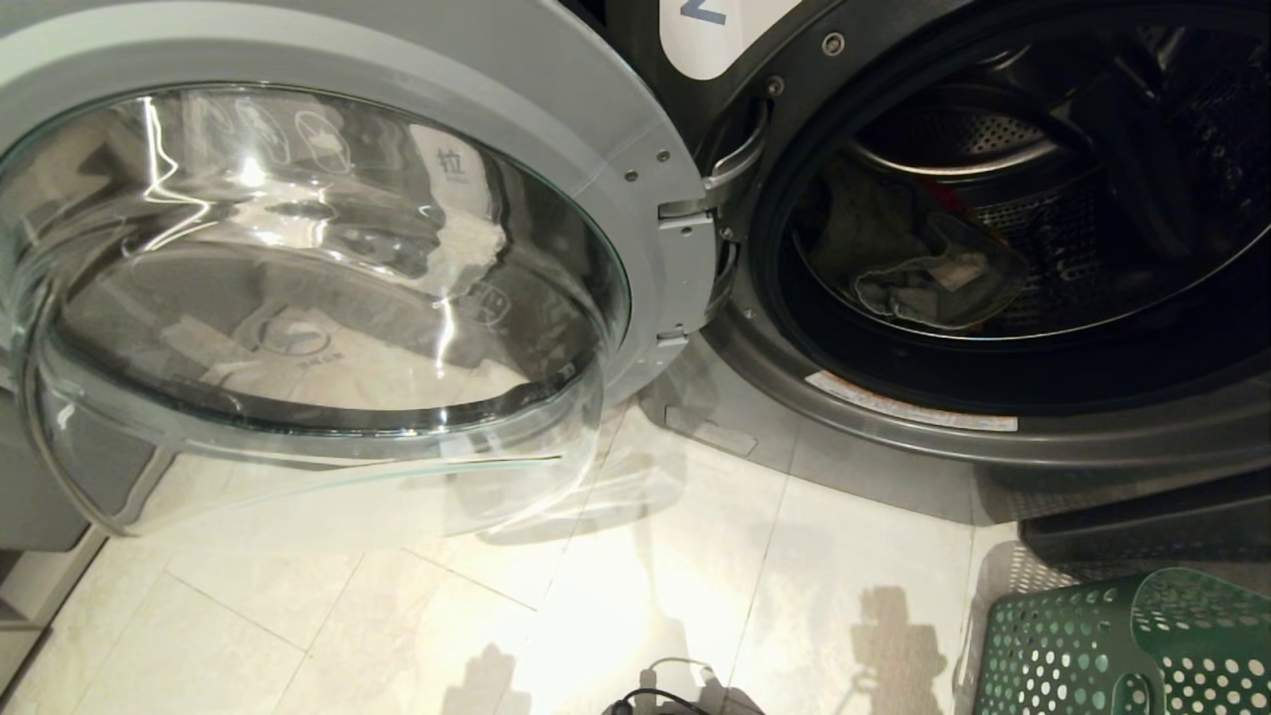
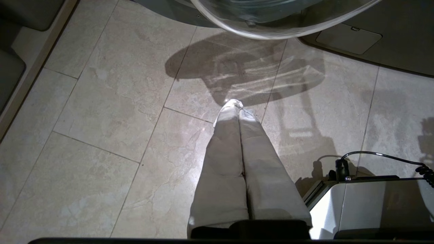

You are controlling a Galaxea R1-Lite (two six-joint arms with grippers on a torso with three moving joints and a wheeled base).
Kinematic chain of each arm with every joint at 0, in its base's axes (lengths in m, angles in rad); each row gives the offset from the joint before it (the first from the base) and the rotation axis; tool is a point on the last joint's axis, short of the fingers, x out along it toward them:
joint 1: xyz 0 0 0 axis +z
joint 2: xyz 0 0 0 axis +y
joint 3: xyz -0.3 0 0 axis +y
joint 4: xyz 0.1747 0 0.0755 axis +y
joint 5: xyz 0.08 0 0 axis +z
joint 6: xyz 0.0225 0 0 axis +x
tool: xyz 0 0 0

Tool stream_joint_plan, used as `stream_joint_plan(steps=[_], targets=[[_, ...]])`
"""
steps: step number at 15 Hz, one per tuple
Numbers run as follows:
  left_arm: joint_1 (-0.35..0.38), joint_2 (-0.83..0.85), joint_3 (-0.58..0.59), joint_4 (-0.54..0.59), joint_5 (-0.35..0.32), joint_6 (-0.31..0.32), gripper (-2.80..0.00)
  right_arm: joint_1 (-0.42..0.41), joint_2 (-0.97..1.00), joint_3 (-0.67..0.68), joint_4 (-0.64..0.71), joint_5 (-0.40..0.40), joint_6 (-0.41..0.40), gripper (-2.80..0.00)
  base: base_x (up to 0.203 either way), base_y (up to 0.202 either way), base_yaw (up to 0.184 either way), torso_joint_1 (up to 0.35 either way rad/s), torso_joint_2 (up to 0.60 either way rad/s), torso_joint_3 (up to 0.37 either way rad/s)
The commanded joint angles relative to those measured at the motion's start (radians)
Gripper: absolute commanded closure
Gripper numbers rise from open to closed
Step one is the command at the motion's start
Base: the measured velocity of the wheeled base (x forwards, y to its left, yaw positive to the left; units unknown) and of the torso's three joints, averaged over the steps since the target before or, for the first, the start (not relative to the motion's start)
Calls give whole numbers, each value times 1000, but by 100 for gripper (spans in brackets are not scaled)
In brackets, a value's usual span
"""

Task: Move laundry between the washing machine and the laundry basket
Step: Pick a cloth and place it into the basket

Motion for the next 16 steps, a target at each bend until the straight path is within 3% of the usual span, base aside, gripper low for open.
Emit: stream_joint_plan(steps=[1,4,7,11,13,16], targets=[[1,2,0,0,-1,0,0,0,1,-4,1,-3,-17,0,0,0,0,0,0,0],[1,1,0,0,-1,5,0,-1,47,-199,90,-2,-114,0,0,0,0,0,0,0],[1,2,0,0,1,-1,0,-1,280,-451,163,-2,-127,0,0,0,0,0,0,0],[1,2,0,-1,-4,7,0,2,652,-636,176,16,-106,0,0,0,0,0,0,0],[1,0,0,-1,0,1,0,5,875,-685,111,53,-92,0,0,0,0,0,0,0],[1,1,0,-1,1,-1,0,24,1154,-679,-131,102,-83,0,0,0,0,0,0,0]])
